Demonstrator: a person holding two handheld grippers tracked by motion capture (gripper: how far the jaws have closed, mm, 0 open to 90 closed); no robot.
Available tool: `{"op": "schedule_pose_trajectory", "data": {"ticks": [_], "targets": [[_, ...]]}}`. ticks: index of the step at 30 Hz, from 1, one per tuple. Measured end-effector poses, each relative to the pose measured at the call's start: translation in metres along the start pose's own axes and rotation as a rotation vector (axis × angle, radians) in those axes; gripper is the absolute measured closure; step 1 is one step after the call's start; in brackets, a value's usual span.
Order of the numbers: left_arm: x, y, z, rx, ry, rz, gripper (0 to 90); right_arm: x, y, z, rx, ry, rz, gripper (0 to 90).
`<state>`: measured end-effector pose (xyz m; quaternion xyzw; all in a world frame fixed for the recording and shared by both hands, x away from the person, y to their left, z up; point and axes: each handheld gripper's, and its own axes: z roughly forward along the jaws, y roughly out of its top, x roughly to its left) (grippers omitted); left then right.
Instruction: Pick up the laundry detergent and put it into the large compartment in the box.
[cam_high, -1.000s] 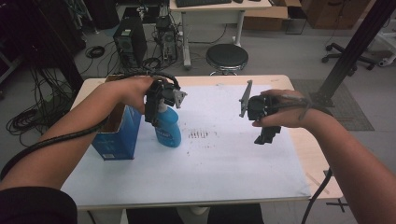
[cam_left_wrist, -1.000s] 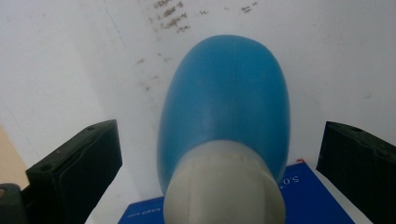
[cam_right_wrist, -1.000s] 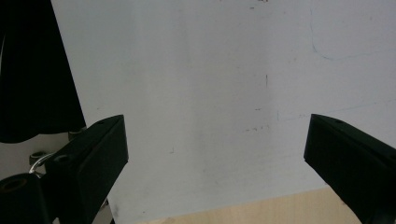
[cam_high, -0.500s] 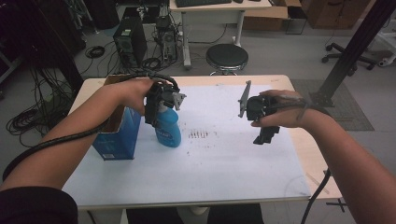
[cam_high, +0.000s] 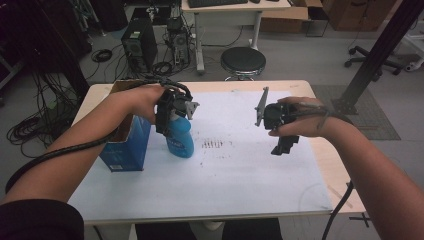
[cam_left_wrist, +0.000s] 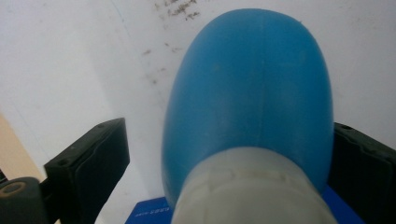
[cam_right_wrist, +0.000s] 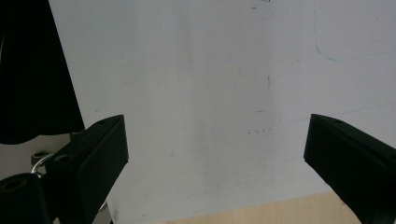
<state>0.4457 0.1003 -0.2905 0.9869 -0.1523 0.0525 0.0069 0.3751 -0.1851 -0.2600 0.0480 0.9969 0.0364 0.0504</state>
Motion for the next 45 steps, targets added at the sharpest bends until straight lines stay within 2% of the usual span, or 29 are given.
{"op": "schedule_pose_trajectory", "data": {"ticks": [5, 13, 15, 19, 27, 28, 35, 38, 45], "targets": [[0.0004, 0.0001, -0.0004, -0.001, 0.003, 0.014, 9.1, -0.0001, -0.0002, 0.0002, -0.001, 0.0, 0.002, 6.1], [-0.0009, 0.0004, 0.0006, -0.003, 0.002, 0.015, 12.5, -0.0001, 0.0006, 0.0006, 0.001, 0.001, 0.0, 6.1], [-0.0009, 0.0008, -0.0001, -0.005, 0.004, 0.038, 15.5, 0.0, 0.0005, 0.0009, 0.002, 0.002, 0.001, 6.1], [-0.0008, 0.0006, 0.0016, 0.0, -0.005, 0.032, 16.7, -0.0001, 0.0, 0.0011, 0.001, 0.002, 0.001, 6.1], [-0.0001, 0.0027, 0.0011, 0.0, -0.002, 0.056, 21.4, -0.0004, -0.0007, 0.0011, 0.003, 0.003, 0.005, 6.2], [-0.0006, 0.0027, 0.002, 0.003, -0.014, 0.073, 22.8, -0.0005, -0.0005, 0.0011, 0.003, 0.003, 0.004, 6.2], [-0.0006, 0.002, 0.0039, 0.013, -0.017, 0.077, 25.1, -0.0009, -0.0006, 0.0024, 0.003, 0.004, 0.006, 6.2], [-0.0009, 0.0014, 0.0037, 0.003, -0.036, 0.078, 29.8, -0.0013, -0.0005, 0.0031, 0.004, 0.006, 0.005, 6.2], [-0.0005, 0.0023, 0.0037, 0.007, -0.039, 0.093, 36.6, -0.0014, 0.0007, 0.0038, 0.004, 0.008, 0.003, 6.2]]}}
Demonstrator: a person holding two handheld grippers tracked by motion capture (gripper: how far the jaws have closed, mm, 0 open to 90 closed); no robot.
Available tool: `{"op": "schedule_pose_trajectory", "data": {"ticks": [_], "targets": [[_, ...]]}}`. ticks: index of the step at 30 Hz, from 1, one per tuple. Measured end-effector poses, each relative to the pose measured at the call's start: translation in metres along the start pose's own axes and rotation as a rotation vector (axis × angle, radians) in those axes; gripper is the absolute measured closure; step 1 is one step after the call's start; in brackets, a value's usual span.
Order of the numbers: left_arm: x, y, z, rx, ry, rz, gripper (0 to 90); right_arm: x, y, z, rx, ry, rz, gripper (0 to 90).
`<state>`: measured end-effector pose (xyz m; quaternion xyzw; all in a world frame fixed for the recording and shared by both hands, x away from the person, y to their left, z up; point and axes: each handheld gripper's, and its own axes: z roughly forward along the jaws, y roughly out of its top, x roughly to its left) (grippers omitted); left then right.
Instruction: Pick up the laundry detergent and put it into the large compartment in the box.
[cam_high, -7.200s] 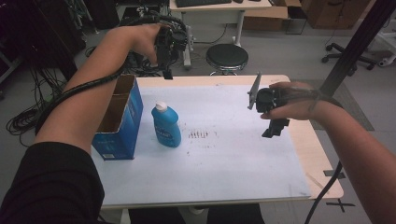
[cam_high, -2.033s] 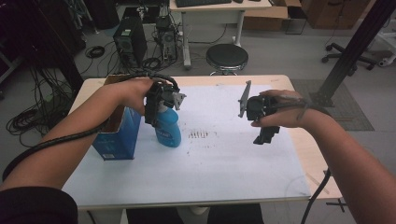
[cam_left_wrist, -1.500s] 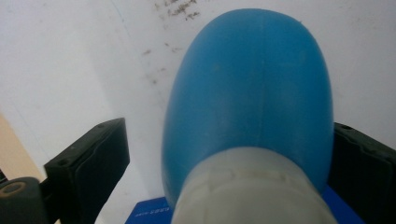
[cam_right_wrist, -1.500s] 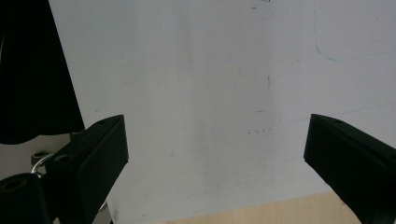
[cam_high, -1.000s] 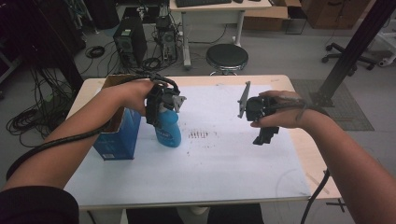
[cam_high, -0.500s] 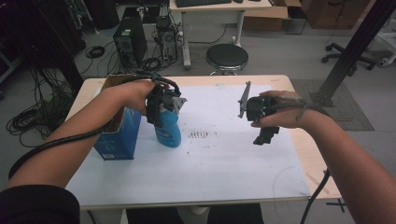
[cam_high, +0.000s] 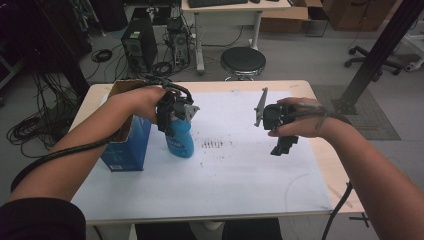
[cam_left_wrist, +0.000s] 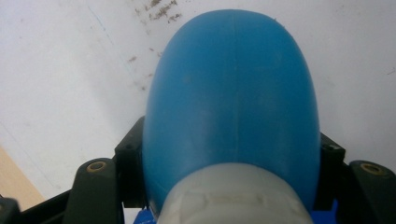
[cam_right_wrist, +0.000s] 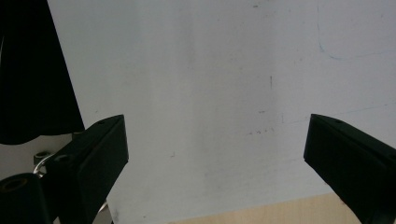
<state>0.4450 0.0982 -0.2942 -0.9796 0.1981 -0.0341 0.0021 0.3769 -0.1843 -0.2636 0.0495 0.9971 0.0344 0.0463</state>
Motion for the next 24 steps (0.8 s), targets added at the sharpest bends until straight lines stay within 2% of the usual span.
{"op": "schedule_pose_trajectory", "data": {"ticks": [3, 10, 20, 22, 24], "targets": [[0.0005, -0.0006, -0.0001, -0.008, -0.003, 0.007, 37.0, 0.0003, 0.0, 0.0004, 0.001, 0.0, 0.003, 6.2], [0.0007, -0.0021, 0.0, -0.023, -0.015, -0.016, 37.9, 0.0008, -0.0006, 0.0005, 0.001, 0.0, 0.005, 6.3], [-0.0008, 0.0018, -0.0014, 0.013, -0.012, -0.001, 38.4, 0.0027, -0.0003, 0.0012, 0.003, 0.0, 0.001, 6.3], [-0.002, 0.003, -0.0026, 0.013, 0.002, 0.014, 38.4, 0.0028, -0.001, 0.0008, 0.004, 0.001, 0.002, 6.3], [-0.0024, 0.0041, -0.0069, 0.011, 0.005, 0.007, 38.5, 0.0028, -0.0017, 0.0004, 0.003, 0.0, 0.003, 6.3]]}}
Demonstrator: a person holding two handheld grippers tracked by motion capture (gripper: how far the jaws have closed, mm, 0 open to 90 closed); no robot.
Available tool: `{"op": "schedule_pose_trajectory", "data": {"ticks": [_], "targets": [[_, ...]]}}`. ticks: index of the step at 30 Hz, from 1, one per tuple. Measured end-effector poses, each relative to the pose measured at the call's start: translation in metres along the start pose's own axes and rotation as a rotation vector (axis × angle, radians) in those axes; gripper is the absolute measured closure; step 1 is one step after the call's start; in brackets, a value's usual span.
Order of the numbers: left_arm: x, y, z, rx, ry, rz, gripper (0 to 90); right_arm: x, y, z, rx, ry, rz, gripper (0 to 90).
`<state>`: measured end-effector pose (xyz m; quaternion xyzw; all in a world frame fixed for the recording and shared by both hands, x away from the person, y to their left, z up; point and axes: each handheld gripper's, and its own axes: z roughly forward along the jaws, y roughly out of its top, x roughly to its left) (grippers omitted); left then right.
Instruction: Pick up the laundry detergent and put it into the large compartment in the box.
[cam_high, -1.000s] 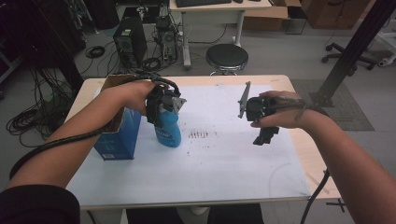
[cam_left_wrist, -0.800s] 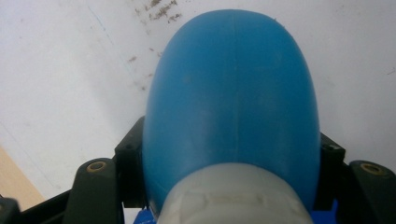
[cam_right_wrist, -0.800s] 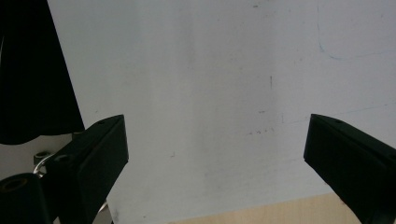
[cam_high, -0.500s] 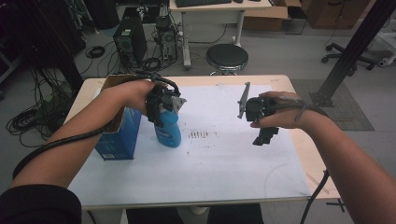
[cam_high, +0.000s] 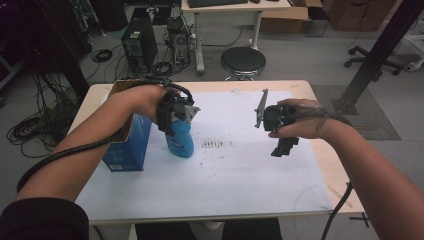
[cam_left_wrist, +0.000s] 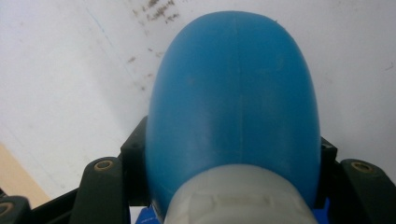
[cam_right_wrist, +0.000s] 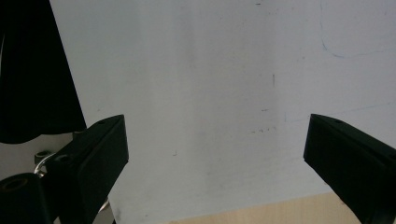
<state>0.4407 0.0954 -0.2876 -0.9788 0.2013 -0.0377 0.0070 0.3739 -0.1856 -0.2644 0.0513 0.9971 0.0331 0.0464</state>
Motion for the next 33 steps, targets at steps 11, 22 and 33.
{"op": "schedule_pose_trajectory", "data": {"ticks": [11, 22, 33], "targets": [[0.0, 0.005, -0.024, 0.002, 0.004, -0.021, 38.4, 0.001, 0.001, -0.003, 0.0, -0.004, -0.003, 6.3], [-0.004, 0.009, -0.033, 0.001, -0.038, -0.102, 38.4, 0.0, 0.003, -0.002, -0.001, -0.002, -0.012, 6.4], [-0.007, 0.012, -0.06, -0.029, -0.064, -0.237, 38.4, -0.001, 0.006, -0.002, 0.001, -0.001, -0.025, 6.4]]}}
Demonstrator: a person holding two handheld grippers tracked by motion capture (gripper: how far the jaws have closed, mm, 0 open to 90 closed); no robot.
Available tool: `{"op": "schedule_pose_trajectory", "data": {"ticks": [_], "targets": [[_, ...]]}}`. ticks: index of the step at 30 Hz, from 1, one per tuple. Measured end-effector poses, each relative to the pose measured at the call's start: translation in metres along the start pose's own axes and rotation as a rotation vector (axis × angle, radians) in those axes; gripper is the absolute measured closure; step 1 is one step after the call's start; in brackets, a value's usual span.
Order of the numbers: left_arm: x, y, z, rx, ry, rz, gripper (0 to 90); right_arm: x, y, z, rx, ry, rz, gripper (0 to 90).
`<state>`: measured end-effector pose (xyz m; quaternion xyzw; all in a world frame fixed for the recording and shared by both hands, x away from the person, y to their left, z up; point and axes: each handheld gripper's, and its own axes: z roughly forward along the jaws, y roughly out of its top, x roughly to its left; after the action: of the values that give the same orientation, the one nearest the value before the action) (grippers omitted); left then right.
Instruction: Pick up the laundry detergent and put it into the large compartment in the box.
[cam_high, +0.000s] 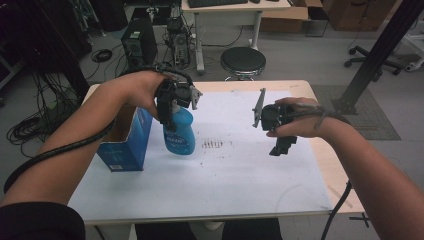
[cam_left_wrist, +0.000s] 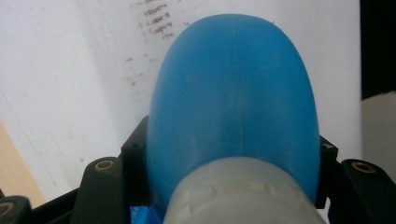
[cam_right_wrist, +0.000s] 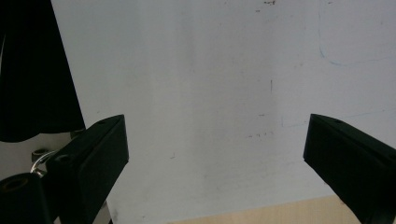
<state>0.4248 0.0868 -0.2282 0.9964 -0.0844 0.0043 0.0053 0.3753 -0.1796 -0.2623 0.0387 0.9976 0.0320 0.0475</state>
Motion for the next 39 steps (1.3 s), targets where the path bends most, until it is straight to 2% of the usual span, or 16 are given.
{"op": "schedule_pose_trajectory", "data": {"ticks": [5, 7, 10, 11, 12, 15, 17, 18, 21, 23, 25, 26, 27, 31, 32, 39], "targets": [[-0.003, 0.001, -0.012, -0.019, 0.008, -0.047, 38.4, 0.0, 0.002, 0.0, 0.0, 0.001, -0.006, 6.4], [-0.004, 0.002, -0.018, -0.007, 0.005, -0.082, 38.4, 0.0, 0.002, 0.001, 0.001, 0.001, -0.009, 6.5], [-0.005, 0.003, -0.023, -0.002, 0.004, -0.103, 38.4, 0.0, 0.003, 0.001, 0.002, 0.0, -0.011, 6.4], [-0.006, 0.004, -0.027, 0.013, 0.001, -0.14, 38.4, 0.0, 0.003, 0.0, 0.002, 0.002, -0.012, 6.5], [-0.006, 0.004, -0.027, 0.013, 0.001, -0.14, 38.3, 0.0, 0.003, 0.0, 0.002, 0.002, -0.012, 6.5], [-0.007, 0.005, -0.034, 0.024, 0.011, -0.176, 38.4, 0.0, 0.004, -0.001, 0.0, 0.0, -0.015, 6.4], [-0.009, 0.005, -0.041, 0.03, 0.03, -0.222, 38.4, 0.0, 0.004, -0.001, -0.001, 0.0, -0.016, 6.4], [-0.009, 0.005, -0.041, 0.03, 0.03, -0.222, 38.4, 0.0, 0.004, -0.001, -0.002, -0.001, -0.016, 6.5], [-0.008, 0.004, -0.048, 0.03, 0.023, -0.323, 38.4, -0.001, 0.005, 0.0, -0.001, 0.0, -0.016, 6.5], [-0.008, 0.004, -0.05, 0.03, 0.023, -0.344, 38.4, -0.001, 0.006, 0.001, -0.002, 0.0, -0.022, 6.5], [-0.006, 0.003, -0.053, 0.034, 0.016, -0.41, 38.4, -0.001, 0.007, 0.001, -0.002, 0.001, -0.024, 6.5], [-0.006, 0.003, -0.053, 0.034, 0.016, -0.41, 38.4, -0.001, 0.007, 0.001, -0.002, 0.001, -0.024, 6.5], [-0.004, 0.001, -0.055, 0.032, 0.016, -0.451, 38.4, -0.002, 0.008, 0.002, 0.001, 0.002, -0.025, 6.5], [-0.002, 0.0, -0.061, 0.02, 0.045, -0.546, 38.4, -0.001, 0.009, 0.0, -0.001, 0.0, -0.027, 6.5], [-0.002, -0.001, -0.062, 0.016, 0.049, -0.585, 38.4, -0.001, 0.01, 0.0, -0.001, -0.001, -0.027, 6.4], [-0.001, -0.002, -0.073, 0.015, 0.056, -0.714, 38.4, -0.002, 0.012, 0.0, -0.001, -0.003, -0.033, 6.5]]}}
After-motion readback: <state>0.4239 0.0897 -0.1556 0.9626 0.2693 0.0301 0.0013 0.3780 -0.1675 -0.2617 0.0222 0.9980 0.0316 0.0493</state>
